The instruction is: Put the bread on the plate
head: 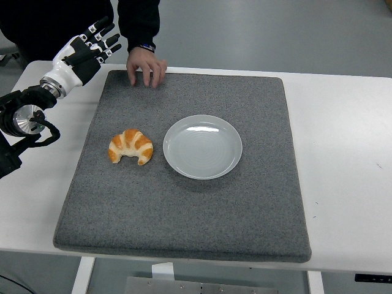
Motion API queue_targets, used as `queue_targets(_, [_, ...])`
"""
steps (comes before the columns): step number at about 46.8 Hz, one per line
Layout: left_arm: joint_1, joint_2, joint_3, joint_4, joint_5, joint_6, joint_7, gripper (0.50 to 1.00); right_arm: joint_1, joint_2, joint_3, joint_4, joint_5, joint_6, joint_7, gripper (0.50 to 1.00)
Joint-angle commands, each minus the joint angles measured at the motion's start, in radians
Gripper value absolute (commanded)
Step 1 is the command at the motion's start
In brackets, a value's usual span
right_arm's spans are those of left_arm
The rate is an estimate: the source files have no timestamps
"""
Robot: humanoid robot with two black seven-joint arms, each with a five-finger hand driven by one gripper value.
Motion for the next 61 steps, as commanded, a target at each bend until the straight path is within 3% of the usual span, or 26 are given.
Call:
queue_targets(1, [0.000, 0.001, 0.001, 0.000, 0.000, 0.000, 0.000, 0.990, 0.000, 0.000, 0.000, 0.000, 0.000, 0.000, 0.000, 0.930])
queue_targets(53, [-0.001, 0.008, 0.010, -0.002, 0.000, -0.002, 0.000, 0.990, 0.000, 0.000, -0.002, 0.000, 0.000, 0.000, 0.000, 0.930])
queue_targets(61, [-0.009, 0.053, 0.020, -0.067, 0.000, 0.035, 0.006, 0.988, 0.000, 0.000, -0.002, 0.000, 0.000, 0.002, 0.000, 0.930])
